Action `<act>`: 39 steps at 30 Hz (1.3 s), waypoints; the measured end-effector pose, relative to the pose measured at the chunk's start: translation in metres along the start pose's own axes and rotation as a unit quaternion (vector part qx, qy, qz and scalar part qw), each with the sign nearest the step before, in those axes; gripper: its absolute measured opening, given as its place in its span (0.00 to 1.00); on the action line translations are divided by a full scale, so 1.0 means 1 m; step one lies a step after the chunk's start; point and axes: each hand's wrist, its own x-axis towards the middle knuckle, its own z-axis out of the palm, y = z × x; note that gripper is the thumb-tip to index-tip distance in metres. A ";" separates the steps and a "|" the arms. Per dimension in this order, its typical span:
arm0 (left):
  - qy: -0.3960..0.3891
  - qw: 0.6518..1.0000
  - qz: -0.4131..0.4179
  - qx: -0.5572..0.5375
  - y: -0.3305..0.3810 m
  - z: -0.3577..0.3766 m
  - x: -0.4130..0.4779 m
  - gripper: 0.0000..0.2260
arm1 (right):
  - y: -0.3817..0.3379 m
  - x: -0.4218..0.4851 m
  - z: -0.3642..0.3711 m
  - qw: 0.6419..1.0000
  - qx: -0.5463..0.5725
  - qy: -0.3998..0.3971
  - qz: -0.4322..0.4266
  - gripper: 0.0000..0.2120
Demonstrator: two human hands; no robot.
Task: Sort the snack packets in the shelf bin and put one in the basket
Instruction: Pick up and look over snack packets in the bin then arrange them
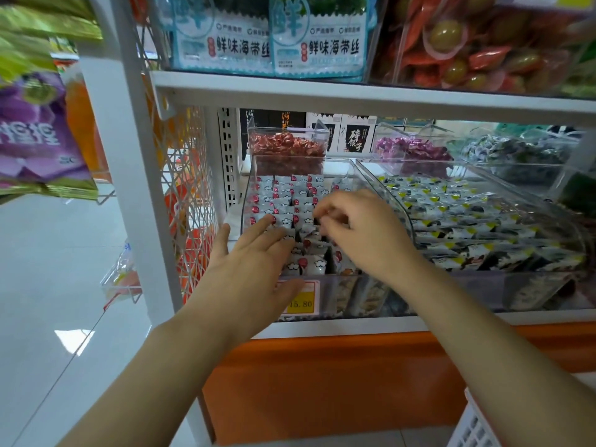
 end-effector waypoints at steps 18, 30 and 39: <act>0.162 0.983 -0.003 -0.085 0.004 -0.007 0.009 0.19 | 0.010 -0.005 -0.018 0.969 0.161 0.180 0.044 0.03; 0.153 0.915 -0.054 -0.369 0.028 -0.015 0.011 0.12 | 0.015 -0.039 -0.037 0.816 0.498 0.165 0.242 0.07; 0.087 0.774 -0.125 -0.615 0.031 -0.016 0.012 0.06 | 0.019 -0.047 -0.043 0.692 0.643 0.120 0.307 0.05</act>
